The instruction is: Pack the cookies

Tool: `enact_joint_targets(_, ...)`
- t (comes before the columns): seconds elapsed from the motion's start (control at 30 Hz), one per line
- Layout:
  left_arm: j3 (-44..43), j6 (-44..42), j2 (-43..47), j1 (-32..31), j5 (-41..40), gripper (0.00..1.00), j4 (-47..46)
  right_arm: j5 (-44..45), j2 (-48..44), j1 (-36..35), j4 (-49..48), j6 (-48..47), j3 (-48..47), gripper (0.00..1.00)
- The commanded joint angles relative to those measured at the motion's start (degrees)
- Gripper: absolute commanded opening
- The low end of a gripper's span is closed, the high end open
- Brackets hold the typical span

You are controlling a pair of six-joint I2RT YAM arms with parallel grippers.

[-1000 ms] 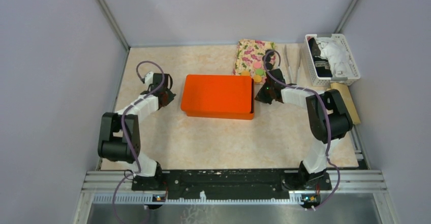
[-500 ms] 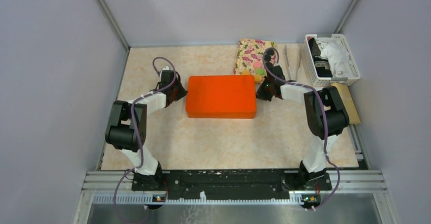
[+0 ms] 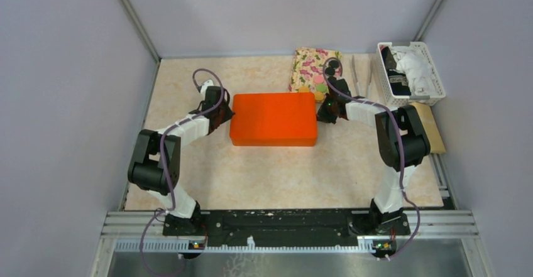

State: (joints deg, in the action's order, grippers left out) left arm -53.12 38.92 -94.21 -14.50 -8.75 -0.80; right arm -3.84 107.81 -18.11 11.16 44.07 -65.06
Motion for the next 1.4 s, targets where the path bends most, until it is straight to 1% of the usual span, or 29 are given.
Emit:
enact_joint_targets(0.0,-1.45,2.40,4.13,-4.30,-0.84,0.00,7.82,-2.43,-1.66,-3.24,0.71,1.15,-2.49,0.00)
enact_joint_targets(0.07,-1.34,4.38,6.60,-4.31,-7.35,0.00,11.63,-0.24,-2.59,-2.44,1.93,1.10,-2.05,0.00)
enact_joint_targets(0.13,-0.59,5.39,9.72,-4.22,-12.24,0.00,13.40,1.72,-3.91,-1.32,2.72,1.02,-1.24,0.00)
enact_joint_targets(0.2,0.60,4.86,12.79,-4.22,-13.84,0.00,12.67,3.01,-5.10,-0.21,3.06,0.65,-0.23,0.00)
enact_joint_targets(0.23,1.22,4.05,14.02,-4.21,-13.33,0.00,11.44,3.56,-5.54,0.53,3.49,0.31,0.02,0.00)
enact_joint_targets(0.33,3.08,2.07,16.87,-4.22,-8.91,0.00,7.12,6.26,-6.81,1.94,4.60,-0.44,0.84,0.00)
enact_joint_targets(0.43,5.46,1.34,17.46,-4.30,-2.90,0.00,2.10,9.10,-8.10,2.83,5.84,-0.88,1.26,0.00)
enact_joint_targets(0.53,7.33,1.41,15.05,-4.29,4.37,0.00,-2.82,14.09,-10.33,2.98,7.86,-1.58,0.80,0.00)
enact_joint_targets(0.63,8.57,1.86,11.01,-4.70,11.70,0.00,-6.66,17.26,-13.68,2.91,8.59,-3.21,0.53,0.00)
enact_joint_targets(0.73,10.22,2.51,7.35,-5.72,15.78,0.00,-11.50,18.31,-16.10,2.30,9.80,-6.09,-1.65,0.00)
enact_joint_targets(0.83,11.43,3.42,4.47,-6.24,18.71,0.00,-15.04,21.16,-17.46,-1.06,11.89,-9.14,-4.82,0.00)
enact_joint_targets(0.93,11.57,3.77,1.89,-6.68,20.02,0.00,-16.62,24.44,-17.49,-6.01,13.93,-12.02,-8.04,0.00)
enact_joint_targets(1.07,11.51,4.05,-0.29,-6.85,21.40,0.00,-17.87,23.34,-16.22,-11.47,14.67,-12.89,-9.89,0.00)
enact_joint_targets(1.23,11.04,4.10,-1.98,-7.20,22.23,0.00,-18.53,21.43,-14.05,-14.66,14.58,-12.46,-8.80,0.00)
enact_joint_targets(1.37,10.61,3.94,-2.54,-7.44,22.55,0.00,-18.55,20.26,-13.99,-14.84,14.00,-12.09,-4.32,0.00)
